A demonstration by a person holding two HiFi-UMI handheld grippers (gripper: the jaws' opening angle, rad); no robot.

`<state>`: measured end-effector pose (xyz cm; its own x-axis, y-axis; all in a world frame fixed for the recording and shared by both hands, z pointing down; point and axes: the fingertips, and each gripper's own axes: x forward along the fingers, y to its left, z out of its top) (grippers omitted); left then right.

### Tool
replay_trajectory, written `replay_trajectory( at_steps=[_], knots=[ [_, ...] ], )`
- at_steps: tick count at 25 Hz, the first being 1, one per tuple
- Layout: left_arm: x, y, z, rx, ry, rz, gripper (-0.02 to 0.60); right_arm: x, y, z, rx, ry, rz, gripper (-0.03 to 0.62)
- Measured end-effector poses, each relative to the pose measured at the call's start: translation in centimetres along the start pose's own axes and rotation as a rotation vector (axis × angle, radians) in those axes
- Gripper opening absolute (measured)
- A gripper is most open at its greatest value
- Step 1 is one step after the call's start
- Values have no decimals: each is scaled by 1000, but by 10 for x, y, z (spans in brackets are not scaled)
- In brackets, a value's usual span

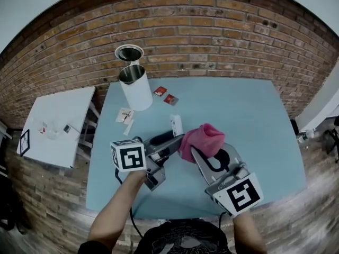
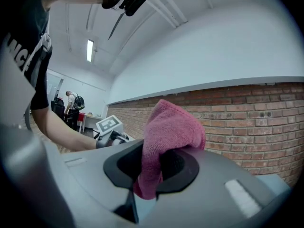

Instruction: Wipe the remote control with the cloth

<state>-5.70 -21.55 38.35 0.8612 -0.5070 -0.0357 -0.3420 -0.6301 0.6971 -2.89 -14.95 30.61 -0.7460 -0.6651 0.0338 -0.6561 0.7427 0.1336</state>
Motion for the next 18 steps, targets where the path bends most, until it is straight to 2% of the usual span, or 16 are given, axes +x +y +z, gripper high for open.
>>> replay_trajectory(
  at_steps=[6, 13, 18],
  knots=[
    [6, -2, -18, 87, 83, 24, 239, -4, -18, 9, -58, -27, -28, 64],
    [16, -19, -38, 240, 197, 10, 239, -6, -22, 5, -58, -18, -33, 66],
    [18, -25, -47, 302, 234, 2, 239, -10, -31, 7, -55, -21, -54, 64]
  ],
)
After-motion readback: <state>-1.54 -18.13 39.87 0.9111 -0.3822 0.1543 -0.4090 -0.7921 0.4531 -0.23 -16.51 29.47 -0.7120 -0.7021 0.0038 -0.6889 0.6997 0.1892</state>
